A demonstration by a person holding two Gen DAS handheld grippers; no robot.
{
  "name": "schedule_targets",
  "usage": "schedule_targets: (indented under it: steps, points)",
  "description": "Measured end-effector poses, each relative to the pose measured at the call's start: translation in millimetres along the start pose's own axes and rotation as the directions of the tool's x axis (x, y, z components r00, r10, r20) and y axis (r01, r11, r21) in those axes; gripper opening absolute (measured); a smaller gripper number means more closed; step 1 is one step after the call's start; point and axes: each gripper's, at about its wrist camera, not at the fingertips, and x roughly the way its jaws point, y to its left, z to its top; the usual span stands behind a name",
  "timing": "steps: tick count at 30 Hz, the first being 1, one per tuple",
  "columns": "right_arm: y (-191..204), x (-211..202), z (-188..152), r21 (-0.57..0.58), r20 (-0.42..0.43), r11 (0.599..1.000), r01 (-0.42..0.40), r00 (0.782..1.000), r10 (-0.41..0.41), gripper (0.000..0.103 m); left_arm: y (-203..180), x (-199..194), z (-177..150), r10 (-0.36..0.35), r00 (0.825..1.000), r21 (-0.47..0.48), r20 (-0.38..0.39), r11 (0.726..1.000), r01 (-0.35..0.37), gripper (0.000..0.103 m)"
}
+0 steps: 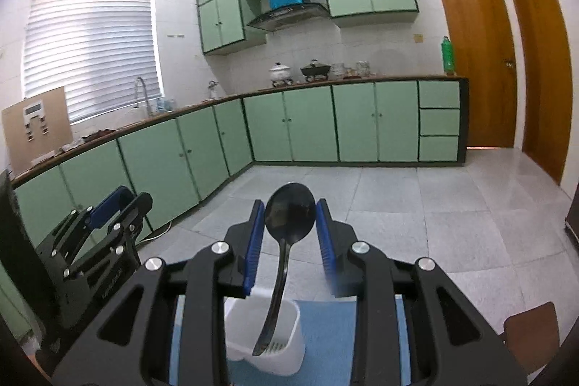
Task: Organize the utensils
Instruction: 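Lift both spoons over the white cups and open both tools to drop them in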
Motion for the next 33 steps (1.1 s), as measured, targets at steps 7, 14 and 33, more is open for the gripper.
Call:
schedule_targets:
  steps: [7, 14, 33]
  points:
    - [8.1, 38.3, -14.5, -0.051, -0.02, 0.996, 0.07, 0.997, -0.071, 0.028, -6.5, 29.5, -16.5, 0.003, 0.998, -0.004, -0.055, 1.0, -0.003, 0.035]
    - [18.0, 61.2, -39.5, -0.08, -0.083, 0.994, 0.069, 0.994, -0.076, 0.028, 0.1, 36.9, -34.3, -0.025, 0.993, -0.034, -0.119, 0.999, 0.022, 0.036]
    - [23.1, -45.4, -134.5, -0.016, -0.271, 0.999, 0.045, 0.961, -0.047, 0.084, 13.8, -86.5, -87.2, -0.081, 0.919, -0.132, -0.387, 0.991, 0.032, 0.064]
